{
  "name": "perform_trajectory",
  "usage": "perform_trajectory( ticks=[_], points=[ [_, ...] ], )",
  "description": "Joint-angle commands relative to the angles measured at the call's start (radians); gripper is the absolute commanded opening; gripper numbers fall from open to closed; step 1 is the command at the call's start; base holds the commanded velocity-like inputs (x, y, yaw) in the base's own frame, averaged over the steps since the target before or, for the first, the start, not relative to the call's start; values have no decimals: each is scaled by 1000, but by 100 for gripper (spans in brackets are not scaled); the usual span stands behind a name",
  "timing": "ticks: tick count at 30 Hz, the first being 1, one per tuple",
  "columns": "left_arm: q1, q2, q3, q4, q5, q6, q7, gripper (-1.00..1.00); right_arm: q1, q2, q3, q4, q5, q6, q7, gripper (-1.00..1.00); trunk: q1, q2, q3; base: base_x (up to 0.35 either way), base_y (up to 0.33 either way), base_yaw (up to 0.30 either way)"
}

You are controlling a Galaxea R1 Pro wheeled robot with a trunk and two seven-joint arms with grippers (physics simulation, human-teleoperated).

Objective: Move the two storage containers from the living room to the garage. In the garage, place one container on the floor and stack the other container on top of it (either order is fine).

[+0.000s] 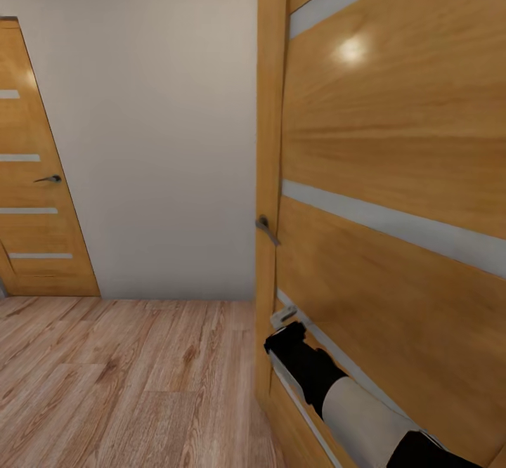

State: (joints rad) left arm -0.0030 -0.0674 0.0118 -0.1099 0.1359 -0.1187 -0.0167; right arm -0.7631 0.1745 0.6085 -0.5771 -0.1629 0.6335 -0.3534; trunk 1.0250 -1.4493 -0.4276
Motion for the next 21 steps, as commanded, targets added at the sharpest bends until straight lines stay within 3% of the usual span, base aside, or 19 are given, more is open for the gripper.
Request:
perform_trajectory(
  ticks=[1, 5, 12, 21],
  points=[
    [0, 0, 1, 0, 8, -2, -2, 100, -3, 0, 9, -1, 26, 18, -24, 100, 0, -1, -1, 0, 0, 0],
    [0, 0, 1, -1, 8, -2, -2, 100, -6, 0, 49, -20, 27, 82, -105, 100, 0, -1, -1, 0, 0, 0],
    [0, -1, 0, -1, 8, -2, -2, 100, -7, 0, 71, -36, 29, 171, -248, 100, 0, -1, -1, 0, 0, 0],
    [0, -1, 0, -1, 8, -2, -2, 100, -34, 0, 73, -30, 28, 216, -296, 100, 0, -1, -1, 0, 0, 0]
  ],
)
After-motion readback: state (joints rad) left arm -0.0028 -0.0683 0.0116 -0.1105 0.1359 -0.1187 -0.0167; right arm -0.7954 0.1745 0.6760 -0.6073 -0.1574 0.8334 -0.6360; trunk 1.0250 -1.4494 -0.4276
